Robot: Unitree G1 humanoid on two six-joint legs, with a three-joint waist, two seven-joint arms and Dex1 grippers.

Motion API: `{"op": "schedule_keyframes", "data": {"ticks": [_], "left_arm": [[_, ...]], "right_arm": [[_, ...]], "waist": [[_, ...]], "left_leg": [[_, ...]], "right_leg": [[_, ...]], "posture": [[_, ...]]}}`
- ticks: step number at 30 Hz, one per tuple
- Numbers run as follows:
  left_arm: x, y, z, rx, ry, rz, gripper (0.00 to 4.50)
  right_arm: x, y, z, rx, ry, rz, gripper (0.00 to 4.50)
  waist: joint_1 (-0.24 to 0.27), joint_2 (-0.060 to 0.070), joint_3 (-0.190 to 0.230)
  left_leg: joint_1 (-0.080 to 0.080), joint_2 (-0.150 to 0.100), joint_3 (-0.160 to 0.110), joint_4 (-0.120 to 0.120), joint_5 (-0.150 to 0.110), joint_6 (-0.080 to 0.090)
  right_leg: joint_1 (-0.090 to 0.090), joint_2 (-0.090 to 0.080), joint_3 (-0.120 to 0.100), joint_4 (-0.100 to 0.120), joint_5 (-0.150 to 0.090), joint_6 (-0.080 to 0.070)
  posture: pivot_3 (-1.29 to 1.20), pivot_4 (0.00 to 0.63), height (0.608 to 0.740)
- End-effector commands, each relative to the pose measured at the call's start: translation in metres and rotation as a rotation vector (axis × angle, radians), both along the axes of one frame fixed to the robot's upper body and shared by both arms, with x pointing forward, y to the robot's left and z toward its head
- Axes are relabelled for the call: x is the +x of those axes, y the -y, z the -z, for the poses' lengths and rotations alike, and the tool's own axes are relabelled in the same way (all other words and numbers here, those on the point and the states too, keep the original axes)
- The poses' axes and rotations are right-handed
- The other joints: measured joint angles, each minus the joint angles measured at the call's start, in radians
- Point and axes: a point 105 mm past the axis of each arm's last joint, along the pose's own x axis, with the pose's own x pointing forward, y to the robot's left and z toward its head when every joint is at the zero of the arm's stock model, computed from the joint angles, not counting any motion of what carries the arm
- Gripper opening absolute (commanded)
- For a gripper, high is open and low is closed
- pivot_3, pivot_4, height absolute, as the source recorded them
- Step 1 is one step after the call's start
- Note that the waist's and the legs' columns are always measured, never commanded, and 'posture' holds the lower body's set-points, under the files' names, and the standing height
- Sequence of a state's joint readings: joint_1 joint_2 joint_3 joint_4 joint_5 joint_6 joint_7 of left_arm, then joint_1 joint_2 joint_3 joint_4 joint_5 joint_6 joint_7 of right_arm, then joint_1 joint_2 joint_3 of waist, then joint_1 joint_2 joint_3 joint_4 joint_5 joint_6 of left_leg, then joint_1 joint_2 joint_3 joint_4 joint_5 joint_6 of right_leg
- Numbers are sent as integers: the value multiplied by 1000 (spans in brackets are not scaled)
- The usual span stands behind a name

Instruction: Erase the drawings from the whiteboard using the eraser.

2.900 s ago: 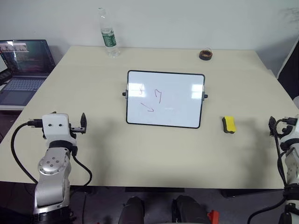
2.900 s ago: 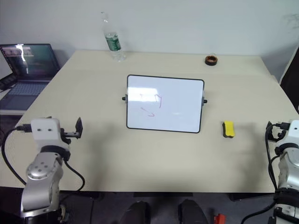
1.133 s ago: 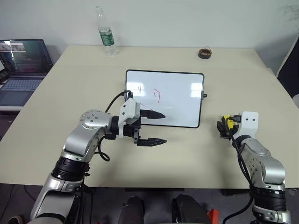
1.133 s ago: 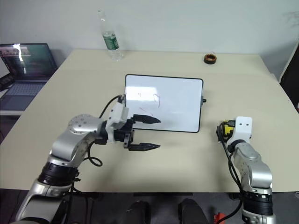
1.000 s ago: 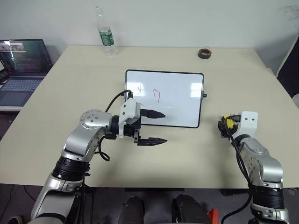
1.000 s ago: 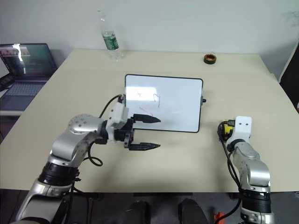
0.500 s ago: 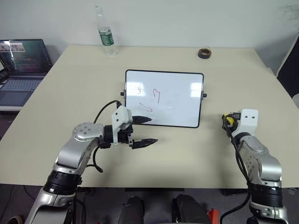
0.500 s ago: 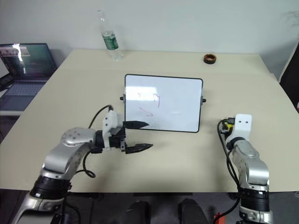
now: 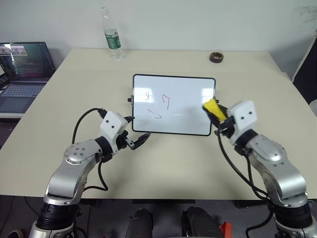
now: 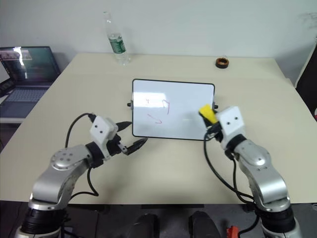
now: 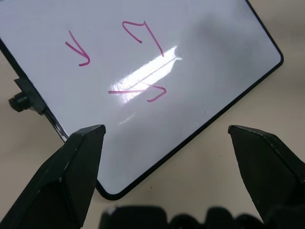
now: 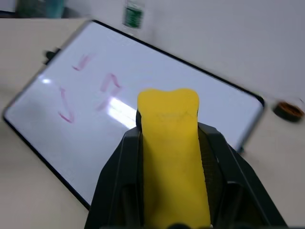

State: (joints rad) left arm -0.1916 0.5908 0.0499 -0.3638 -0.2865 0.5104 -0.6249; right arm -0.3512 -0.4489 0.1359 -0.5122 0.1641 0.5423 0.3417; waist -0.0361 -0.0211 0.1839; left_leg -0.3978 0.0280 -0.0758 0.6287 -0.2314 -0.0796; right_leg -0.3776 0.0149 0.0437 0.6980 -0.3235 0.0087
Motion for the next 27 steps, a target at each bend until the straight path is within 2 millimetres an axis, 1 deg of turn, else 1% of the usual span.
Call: {"op": "schedule_keyframes", "data": {"ticks": [1,3,5,7,11,13,15,18,21,23,24,25,26,27], "left_arm": [[4,-9,-16,19,58,-40,4500],[6,-11,-18,27,61,-45,4500],[7,-15,-19,45,47,-37,4500],[6,-16,-17,72,33,-19,4500],[3,-9,-19,93,34,39,4500],[3,-6,-21,97,36,58,4500],[2,-3,-21,99,35,75,4500],[1,-2,-21,98,30,81,4500],[-1,0,-15,99,15,81,4500],[-2,2,-13,92,8,85,4500],[-3,3,-13,90,6,87,4500],[-3,3,-12,90,5,91,4500],[-4,4,-12,90,3,93,4500],[-4,3,-11,92,2,93,4500]], "right_arm": [[10,-30,-6,-83,83,-112,1159],[21,-43,-8,-105,100,-142,1159],[37,-58,-10,-139,121,-162,1159],[51,-67,-12,-176,146,-168,1159],[78,-74,-10,-238,172,-139,1158],[89,-74,-9,-249,169,-126,1158],[97,-72,-2,-281,153,-125,1158],[101,-71,8,-322,129,-133,1157],[92,-74,36,-444,67,-221,1156],[84,-74,50,-526,54,-277,1156],[83,-74,52,-548,59,-286,1156],[85,-73,47,-549,86,-265,1156],[88,-73,41,-538,115,-243,1156],[93,-74,30,-510,158,-202,1156]], "waist": [[1,0,0],[2,0,0],[1,0,0],[1,0,0],[2,0,0],[4,0,0],[5,0,0],[3,0,0],[3,0,0],[3,0,0],[3,0,0],[3,0,0],[2,0,0],[2,0,0]], "left_leg": [[0,0,0,0,0,0],[0,0,0,0,0,0],[0,0,0,0,0,0],[0,0,0,0,0,0],[-1,0,0,0,0,0],[-2,1,0,0,0,0],[-2,1,0,0,0,0],[-2,1,0,0,0,0],[-1,1,0,0,0,0],[-1,1,0,0,0,0],[-1,1,0,0,0,0],[0,1,0,0,0,0],[0,1,0,0,0,0],[0,1,0,1,0,0]], "right_leg": [[0,0,0,0,0,0],[0,0,0,0,0,0],[0,0,0,0,0,0],[-1,0,0,0,0,0],[-1,-1,0,0,0,0],[-1,-1,-1,0,0,0],[-1,-2,-1,0,0,0],[-1,-2,-1,0,0,0],[-2,-2,-1,0,0,0],[-1,-2,0,1,0,0],[-1,-2,-1,1,0,0],[-1,-2,-1,1,0,0],[-1,-2,0,2,0,0],[-1,-2,0,2,0,-1]], "posture": [[0,150,740],[0,150,740],[0,150,740],[0,150,740],[0,150,740],[0,150,740],[0,150,740],[0,150,740],[0,150,740],[0,150,740],[0,150,740],[0,150,740],[0,150,740],[0,150,740]]}}
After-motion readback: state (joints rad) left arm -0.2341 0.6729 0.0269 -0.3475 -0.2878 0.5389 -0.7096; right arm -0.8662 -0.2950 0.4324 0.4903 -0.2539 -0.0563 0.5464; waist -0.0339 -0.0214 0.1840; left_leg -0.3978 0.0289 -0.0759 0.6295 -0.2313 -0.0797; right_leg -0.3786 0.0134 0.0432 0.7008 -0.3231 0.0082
